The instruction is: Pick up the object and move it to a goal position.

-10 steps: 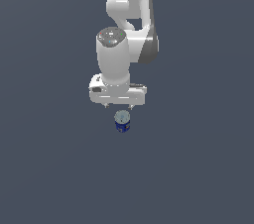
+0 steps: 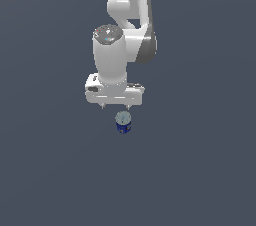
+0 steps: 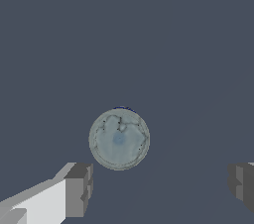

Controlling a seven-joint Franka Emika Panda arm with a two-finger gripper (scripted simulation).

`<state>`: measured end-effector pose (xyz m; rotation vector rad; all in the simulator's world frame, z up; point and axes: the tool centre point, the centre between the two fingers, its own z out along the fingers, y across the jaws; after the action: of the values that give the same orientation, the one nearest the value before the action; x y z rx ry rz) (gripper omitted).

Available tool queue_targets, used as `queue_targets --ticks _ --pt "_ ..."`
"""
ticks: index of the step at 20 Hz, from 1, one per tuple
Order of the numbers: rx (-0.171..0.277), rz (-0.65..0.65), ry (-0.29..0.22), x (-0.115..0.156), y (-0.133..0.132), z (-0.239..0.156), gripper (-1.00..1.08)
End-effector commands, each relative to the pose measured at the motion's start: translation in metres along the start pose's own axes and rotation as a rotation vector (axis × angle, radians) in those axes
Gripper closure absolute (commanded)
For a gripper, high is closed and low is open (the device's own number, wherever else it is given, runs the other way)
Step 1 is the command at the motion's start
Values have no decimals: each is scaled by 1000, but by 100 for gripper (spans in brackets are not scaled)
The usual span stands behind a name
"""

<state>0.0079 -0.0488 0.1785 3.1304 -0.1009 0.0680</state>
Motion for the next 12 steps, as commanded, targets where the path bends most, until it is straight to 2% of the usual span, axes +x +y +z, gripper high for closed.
queue_targets --ticks 1,12 --pt "-7 -2 2 1 5 -2 -92" --pt "-5 -66 -6 1 -2 8 -92"
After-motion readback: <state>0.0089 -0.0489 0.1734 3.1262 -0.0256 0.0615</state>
